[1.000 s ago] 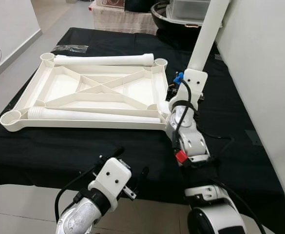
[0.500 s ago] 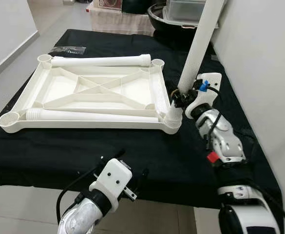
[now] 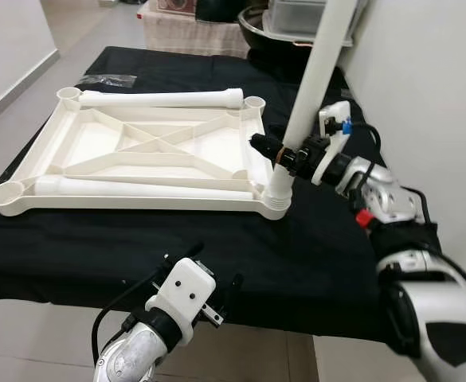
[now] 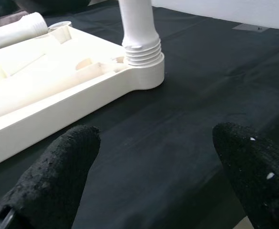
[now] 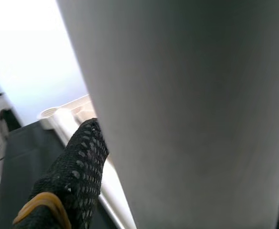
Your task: Building children table
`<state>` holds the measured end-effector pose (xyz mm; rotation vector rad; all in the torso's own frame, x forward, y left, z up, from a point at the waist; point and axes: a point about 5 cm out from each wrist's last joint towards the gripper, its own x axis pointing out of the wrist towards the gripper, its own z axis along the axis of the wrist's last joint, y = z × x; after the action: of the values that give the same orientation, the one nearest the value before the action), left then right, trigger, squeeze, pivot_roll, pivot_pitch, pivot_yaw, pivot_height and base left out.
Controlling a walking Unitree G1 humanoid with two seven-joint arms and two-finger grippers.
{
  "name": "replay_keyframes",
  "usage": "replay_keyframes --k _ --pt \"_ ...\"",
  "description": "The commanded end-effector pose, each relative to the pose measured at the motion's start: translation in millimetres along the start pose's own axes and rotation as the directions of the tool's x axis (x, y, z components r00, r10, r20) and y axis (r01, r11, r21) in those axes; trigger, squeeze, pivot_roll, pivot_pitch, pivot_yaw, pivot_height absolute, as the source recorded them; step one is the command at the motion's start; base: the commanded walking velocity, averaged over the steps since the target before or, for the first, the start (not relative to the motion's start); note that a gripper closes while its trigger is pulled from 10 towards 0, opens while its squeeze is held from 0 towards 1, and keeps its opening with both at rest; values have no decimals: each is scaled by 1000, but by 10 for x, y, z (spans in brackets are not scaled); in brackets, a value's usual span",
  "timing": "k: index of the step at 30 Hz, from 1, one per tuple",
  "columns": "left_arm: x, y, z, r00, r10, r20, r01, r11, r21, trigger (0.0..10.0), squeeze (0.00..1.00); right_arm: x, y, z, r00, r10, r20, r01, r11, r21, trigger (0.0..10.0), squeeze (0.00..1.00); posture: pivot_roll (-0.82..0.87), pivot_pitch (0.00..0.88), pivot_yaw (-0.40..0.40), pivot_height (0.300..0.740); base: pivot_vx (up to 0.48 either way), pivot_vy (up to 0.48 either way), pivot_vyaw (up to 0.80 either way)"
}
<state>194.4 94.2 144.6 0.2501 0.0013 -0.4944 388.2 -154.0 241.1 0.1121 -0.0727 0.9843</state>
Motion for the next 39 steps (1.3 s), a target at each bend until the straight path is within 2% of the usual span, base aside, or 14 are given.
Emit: replay_keyframes --k 1,7,8,16,23,26,27,28,30,31,32,33,37,39 --pt "-11 -34 -10 1000 -4 -4 4 1000 -10 10000 0 110 73 28 996 90 -6 -90 996 -19 10000 0 154 129 -120 740 0 0 0" --pt "-16 -42 2 1000 -4 7 4 1000 -15 10000 0 161 110 68 982 189 -17 -190 981 -49 10000 0 158 128 -126 740 0 0 0" --pt "-21 -42 22 1000 -2 23 3 1000 -16 10000 0 175 104 69 983 183 -9 -184 982 -42 0 0 157 128 -125 740 0 0 0" --pt "-47 -49 76 998 -6 63 8 1000 -25 10000 0 197 107 8 987 159 -5 -159 986 -42 0 0 154 122 -131 740 0 0 0" --pt "-8 -47 -4 1000 2 23 -1 999 -39 10000 0 41 -33 -304 952 -306 25 306 952 -24 0 0 143 107 -125 740 0 0 0" --pt "-9 -36 -10 1000 2 23 -1 999 -38 10000 0 -20 -80 -361 873 -486 27 486 874 27 0 0 129 102 -120 740 0 0 0" --pt "-3 -29 -13 1000 2 21 -1 999 -37 10000 0 -65 -100 -422 800 -600 5 600 799 31 0 0 114 110 -112 740 0 0 0" --pt "6 -19 -14 1000 1 21 -1 999 -36 10000 0 -147 -107 -515 660 -751 -30 751 660 21 0 0 109 126 -98 740 0 0 0" --pt "6 -19 -14 1000 1 21 -1 999 -36 10000 0 -147 -107 -515 660 -751 -30 751 660 21 0 0 109 126 -98 740 0 0 0" --pt "8 -15 -15 1000 1 20 0 999 -35 10000 0 -224 -90 -582 530 -846 -53 847 531 9 0 0 113 127 -92 740 0 0 0" --pt "8 -15 -15 1000 1 20 0 999 -35 10000 0 -224 -90 -582 530 -846 -53 847 531 9 0 0 113 127 -92 740 0 0 0" --pt "10 -11 -19 1000 2 19 -2 1000 -32 10000 0 -237 -2 -638 408 -911 -69 913 408 17 0 0 129 121 -97 740 0 0 0" --pt "10 -9 -21 1000 3 18 -3 1000 -30 10000 0 -241 63 -664 339 -937 -79 941 338 28 0 0 129 121 -97 740 0 0 0" --pt "9 -9 -23 1000 5 18 -4 1000 -27 10000 0 -95 210 -627 263 -963 -63 964 259 59 0 0 129 125 -103 740 0 0 0"
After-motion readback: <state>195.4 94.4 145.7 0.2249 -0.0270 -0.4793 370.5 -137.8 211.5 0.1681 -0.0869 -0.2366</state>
